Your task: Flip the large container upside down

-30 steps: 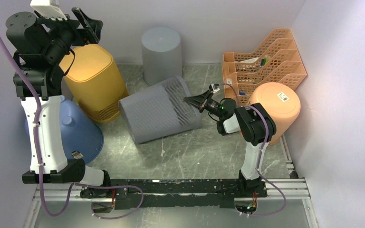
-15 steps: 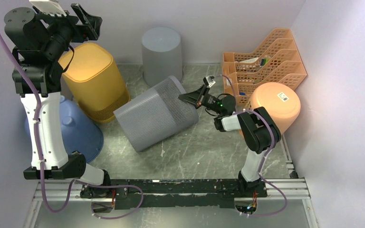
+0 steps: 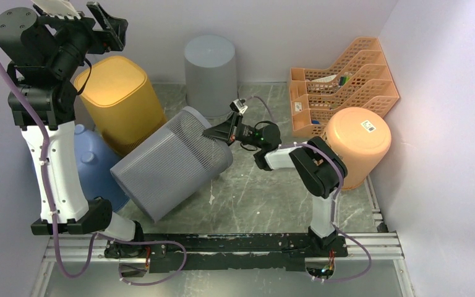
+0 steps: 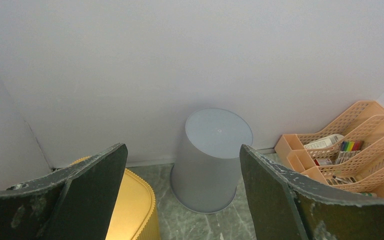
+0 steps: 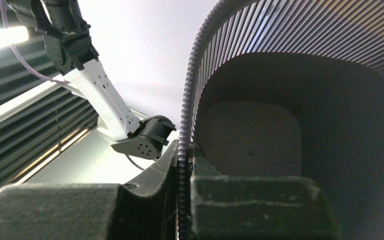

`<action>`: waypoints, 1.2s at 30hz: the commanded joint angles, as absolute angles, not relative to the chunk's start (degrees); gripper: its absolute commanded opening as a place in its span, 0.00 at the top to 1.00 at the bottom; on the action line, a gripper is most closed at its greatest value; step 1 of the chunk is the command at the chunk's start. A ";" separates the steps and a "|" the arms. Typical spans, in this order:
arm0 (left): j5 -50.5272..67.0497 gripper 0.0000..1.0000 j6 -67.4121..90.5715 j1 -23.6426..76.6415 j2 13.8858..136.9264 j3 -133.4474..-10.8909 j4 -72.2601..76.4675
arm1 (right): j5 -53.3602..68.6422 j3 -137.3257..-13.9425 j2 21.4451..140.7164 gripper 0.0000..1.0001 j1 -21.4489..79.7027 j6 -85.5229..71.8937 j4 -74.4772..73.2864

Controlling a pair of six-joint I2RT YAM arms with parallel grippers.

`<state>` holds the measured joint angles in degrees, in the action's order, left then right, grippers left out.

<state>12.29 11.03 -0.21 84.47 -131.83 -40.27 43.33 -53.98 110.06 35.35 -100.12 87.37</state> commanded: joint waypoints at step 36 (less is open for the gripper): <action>8.04 0.06 8.55 1.57 82.82 -123.90 -38.23 | 53.76 -47.11 132.19 0.53 12.17 -94.71 104.30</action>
<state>9.63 9.39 0.82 83.88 -125.38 -40.66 51.81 -47.44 129.93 14.48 -97.80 87.64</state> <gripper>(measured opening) 0.939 0.444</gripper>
